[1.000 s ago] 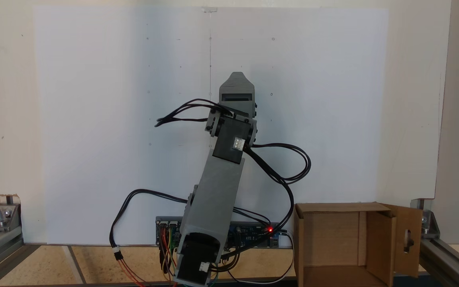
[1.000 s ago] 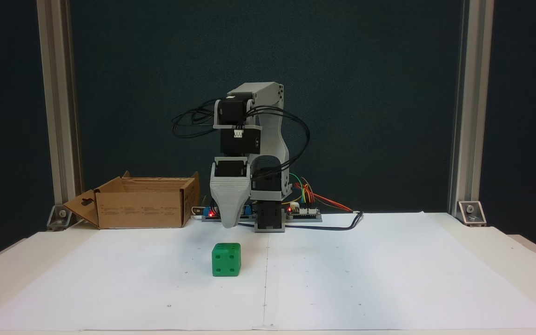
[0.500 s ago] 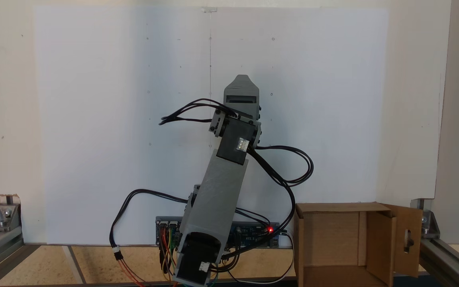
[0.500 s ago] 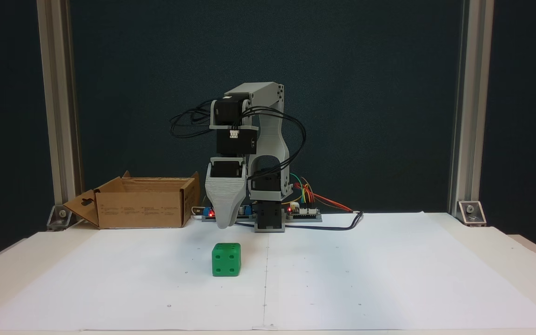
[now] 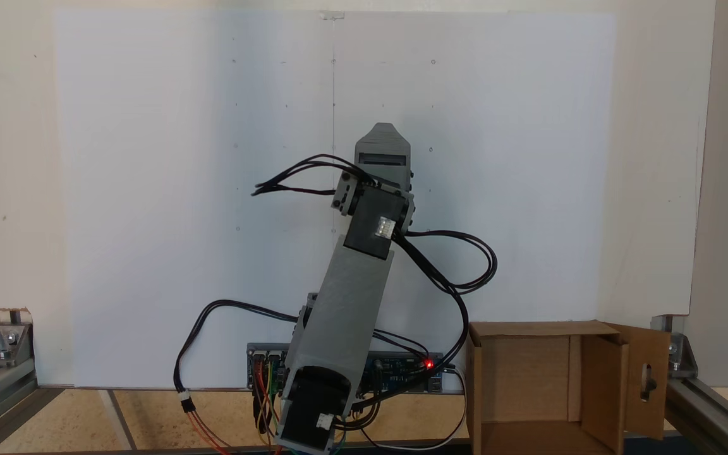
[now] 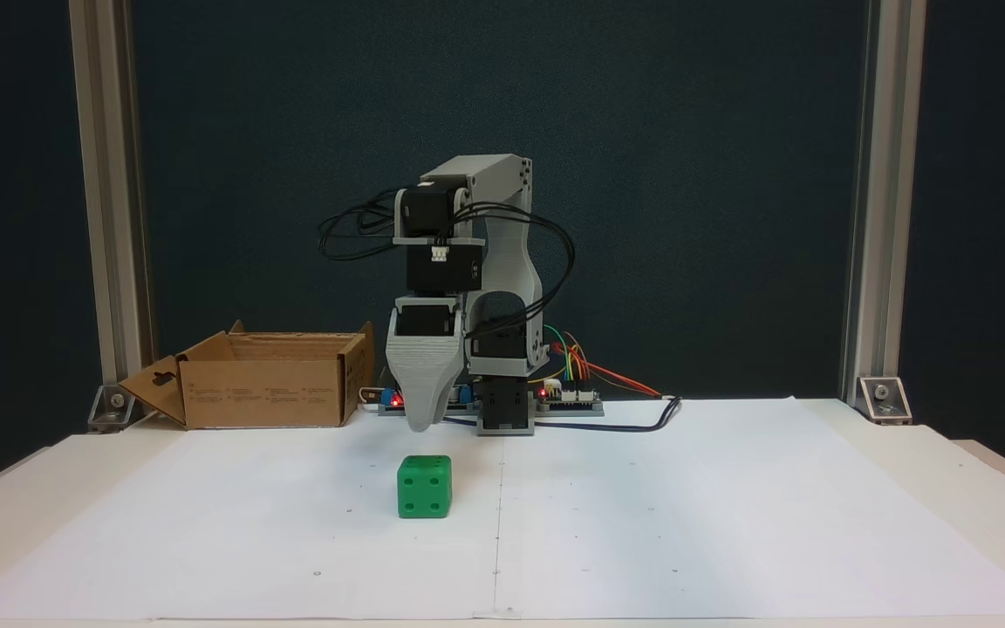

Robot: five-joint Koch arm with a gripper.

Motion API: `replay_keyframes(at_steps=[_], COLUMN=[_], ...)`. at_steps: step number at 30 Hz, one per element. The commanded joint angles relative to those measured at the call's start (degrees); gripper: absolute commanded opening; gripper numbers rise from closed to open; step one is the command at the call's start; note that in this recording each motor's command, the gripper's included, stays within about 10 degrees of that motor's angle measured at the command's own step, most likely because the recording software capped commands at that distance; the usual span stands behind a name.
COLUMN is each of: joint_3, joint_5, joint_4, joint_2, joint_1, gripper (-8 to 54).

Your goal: Grasp a green dice and put it in the bin.

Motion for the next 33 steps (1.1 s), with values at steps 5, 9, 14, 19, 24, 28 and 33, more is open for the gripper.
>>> replay_keyframes(at_steps=[5,9,14,19,24,28,33], joint_3=[-4.1,-4.1,-4.1,-4.1,-4.1,-4.2,-4.2], joint_5=[5.8,6.1,5.5,4.5,2.6,1.8,1.0], joint_4=[-1.2,-1.3,-2.3,-2.9,-3.4,-4.4,-5.0], joint_2=[0.0,-1.3,-4.0,-5.9,-7.2,-8.3,-10.0], joint_1=[-0.1,-0.5,-1.8,-2.2,-2.4,-2.3,-2.3], gripper=[43.2,43.2,43.1,43.1,43.1,43.0,43.0])
